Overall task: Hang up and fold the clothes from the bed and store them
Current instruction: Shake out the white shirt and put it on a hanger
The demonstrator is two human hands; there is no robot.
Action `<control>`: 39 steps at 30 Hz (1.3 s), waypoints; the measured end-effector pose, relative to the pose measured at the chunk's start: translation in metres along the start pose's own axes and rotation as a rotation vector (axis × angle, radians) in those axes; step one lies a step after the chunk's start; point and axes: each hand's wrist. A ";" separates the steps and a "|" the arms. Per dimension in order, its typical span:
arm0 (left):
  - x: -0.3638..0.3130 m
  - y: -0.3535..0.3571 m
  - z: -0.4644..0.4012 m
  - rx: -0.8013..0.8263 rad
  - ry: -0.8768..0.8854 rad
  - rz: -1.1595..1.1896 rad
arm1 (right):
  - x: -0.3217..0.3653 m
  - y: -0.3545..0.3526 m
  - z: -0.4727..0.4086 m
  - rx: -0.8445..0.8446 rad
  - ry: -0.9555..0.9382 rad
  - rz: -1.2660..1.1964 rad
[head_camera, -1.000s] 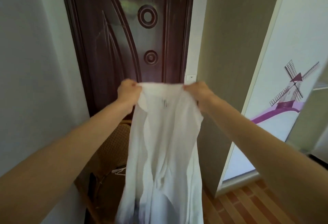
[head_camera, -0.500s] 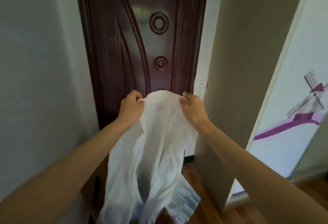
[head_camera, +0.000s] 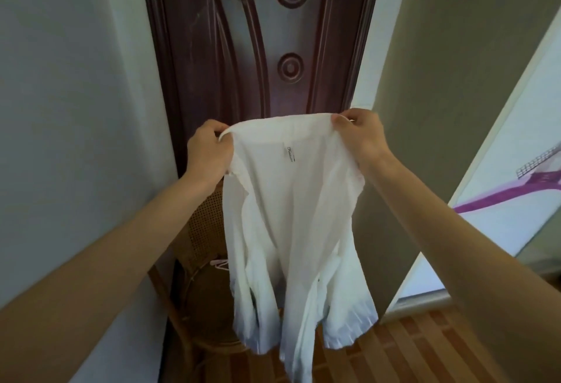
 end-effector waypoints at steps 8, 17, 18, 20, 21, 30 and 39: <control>0.040 -0.017 -0.003 -0.019 -0.097 0.023 | -0.012 0.055 0.014 0.020 -0.016 -0.033; 0.104 -0.020 -0.015 0.015 -0.098 -0.133 | -0.052 0.130 0.017 0.170 0.074 -0.052; 0.113 -0.015 -0.018 0.010 -0.106 -0.150 | -0.062 0.143 0.016 0.188 0.089 -0.042; 0.136 -0.001 -0.024 0.003 -0.125 -0.195 | -0.085 0.170 0.012 0.240 0.119 -0.007; 0.150 0.008 -0.028 0.001 -0.141 -0.229 | -0.098 0.185 0.010 0.276 0.132 0.013; 0.264 0.094 -0.072 0.000 -0.317 -0.548 | -0.229 0.322 -0.036 0.647 0.206 0.063; 0.350 0.156 -0.103 -0.026 -0.502 -0.690 | -0.323 0.417 -0.063 0.901 0.256 0.117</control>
Point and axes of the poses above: each hand's wrist, its own z-axis away from the middle knuckle, its own y-axis out of the palm, x = y × z, and after that the axes turned 9 degrees about -x, right-handed
